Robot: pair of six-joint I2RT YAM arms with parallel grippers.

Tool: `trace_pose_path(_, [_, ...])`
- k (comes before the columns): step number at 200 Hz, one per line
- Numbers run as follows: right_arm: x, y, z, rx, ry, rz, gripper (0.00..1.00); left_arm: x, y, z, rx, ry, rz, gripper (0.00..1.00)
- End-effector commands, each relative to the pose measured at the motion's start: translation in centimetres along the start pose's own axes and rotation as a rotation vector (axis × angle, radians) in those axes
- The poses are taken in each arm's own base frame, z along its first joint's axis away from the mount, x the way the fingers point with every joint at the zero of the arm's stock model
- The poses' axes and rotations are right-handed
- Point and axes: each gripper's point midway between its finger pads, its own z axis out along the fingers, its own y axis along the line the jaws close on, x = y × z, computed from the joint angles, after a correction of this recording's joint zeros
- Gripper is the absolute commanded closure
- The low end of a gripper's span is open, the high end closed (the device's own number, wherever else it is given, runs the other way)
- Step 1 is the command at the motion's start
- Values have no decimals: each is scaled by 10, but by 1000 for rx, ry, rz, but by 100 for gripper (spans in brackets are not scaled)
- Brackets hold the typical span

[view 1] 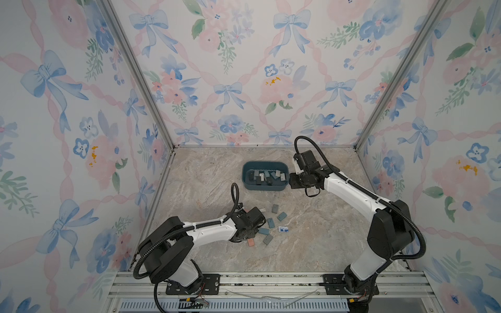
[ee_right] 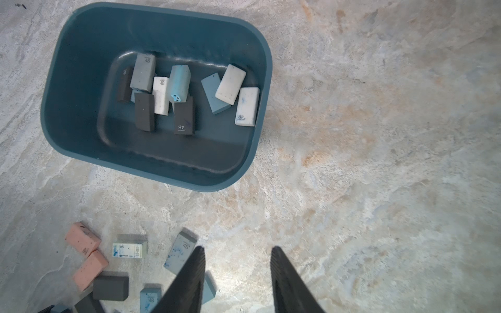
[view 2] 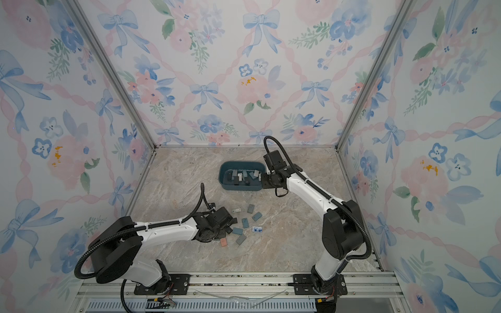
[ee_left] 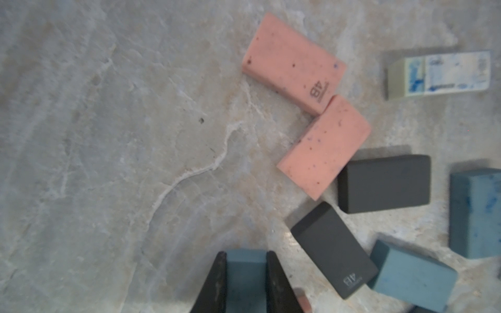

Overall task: Put the eraser in the storage box
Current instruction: Pick up the eraser from the center of the board.

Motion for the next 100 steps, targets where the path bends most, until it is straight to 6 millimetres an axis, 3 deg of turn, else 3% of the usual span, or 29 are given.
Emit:
trace_pose_path(1, [-4, -5, -9, -2, -21, 21, 57, 10, 14, -1, -45, 37, 18, 80])
trace_pose_path(14, [-8, -5, -19, -9, -46, 23, 57, 7, 14, -4, -38, 26, 11, 80])
trace_pose_path(100, [-9, -6, -22, -12, -50, 29, 57, -19, 17, -20, 18, -28, -32, 78])
